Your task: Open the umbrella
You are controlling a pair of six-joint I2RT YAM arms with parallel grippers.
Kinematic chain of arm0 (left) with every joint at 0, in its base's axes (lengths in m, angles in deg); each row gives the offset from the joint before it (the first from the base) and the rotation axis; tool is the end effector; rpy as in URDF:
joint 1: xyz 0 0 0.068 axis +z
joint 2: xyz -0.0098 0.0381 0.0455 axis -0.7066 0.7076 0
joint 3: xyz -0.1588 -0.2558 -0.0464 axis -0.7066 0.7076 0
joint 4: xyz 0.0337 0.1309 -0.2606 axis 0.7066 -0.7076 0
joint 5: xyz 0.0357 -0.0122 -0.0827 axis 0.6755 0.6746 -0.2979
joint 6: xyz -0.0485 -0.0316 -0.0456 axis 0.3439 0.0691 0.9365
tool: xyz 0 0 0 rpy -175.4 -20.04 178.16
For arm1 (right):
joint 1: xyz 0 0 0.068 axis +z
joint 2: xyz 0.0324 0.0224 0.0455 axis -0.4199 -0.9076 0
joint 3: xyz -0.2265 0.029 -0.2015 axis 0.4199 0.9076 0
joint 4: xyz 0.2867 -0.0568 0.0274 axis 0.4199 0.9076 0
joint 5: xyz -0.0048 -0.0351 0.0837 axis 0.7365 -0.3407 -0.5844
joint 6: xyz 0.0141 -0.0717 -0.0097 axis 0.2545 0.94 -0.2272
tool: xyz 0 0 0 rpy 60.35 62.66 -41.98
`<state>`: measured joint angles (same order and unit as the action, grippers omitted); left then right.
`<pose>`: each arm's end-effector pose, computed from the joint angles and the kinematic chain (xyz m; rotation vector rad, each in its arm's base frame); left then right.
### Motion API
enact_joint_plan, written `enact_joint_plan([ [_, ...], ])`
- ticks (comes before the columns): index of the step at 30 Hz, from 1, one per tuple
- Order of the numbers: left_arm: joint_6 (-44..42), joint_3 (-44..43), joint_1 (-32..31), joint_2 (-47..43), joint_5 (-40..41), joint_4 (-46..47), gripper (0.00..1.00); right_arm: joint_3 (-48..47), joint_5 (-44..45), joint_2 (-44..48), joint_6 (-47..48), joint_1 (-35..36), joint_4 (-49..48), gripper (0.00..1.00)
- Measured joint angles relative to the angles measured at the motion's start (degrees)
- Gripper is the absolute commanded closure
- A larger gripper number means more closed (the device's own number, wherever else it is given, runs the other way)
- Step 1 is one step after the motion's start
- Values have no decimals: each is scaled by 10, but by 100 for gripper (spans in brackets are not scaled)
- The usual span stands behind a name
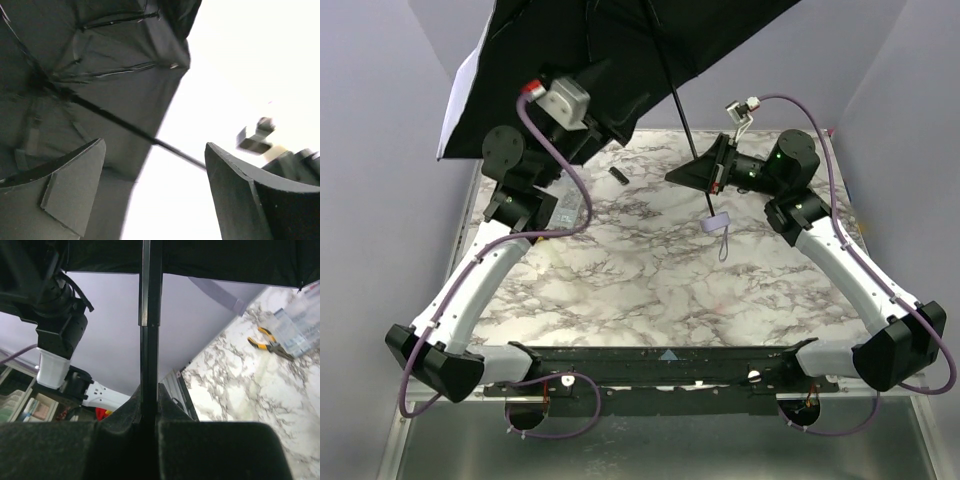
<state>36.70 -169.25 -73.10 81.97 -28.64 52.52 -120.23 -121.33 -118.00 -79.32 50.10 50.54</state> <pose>0.2654 -0.1629 0.5724 0.5761 0.8710 -0.4789 0.2898 0.1872 0.4507 -0.4084 1.7007 1.6160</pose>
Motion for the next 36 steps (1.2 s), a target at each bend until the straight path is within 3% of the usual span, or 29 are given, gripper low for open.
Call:
enact_joint_plan([
  [7, 366, -102, 9, 70, -27, -41, 25, 0, 2, 0, -32, 0, -68, 100],
  [12, 495, -128, 10, 132, -27, -70, 22, 7, 16, 4, -36, 0, -97, 100],
  [30, 657, -234, 0, 230, -38, -60, 22, 77, 20, 13, -57, 1, -194, 100],
  [36, 694, -235, 0, 254, -29, -71, 32, 84, 9, 17, -57, 7, -210, 100],
])
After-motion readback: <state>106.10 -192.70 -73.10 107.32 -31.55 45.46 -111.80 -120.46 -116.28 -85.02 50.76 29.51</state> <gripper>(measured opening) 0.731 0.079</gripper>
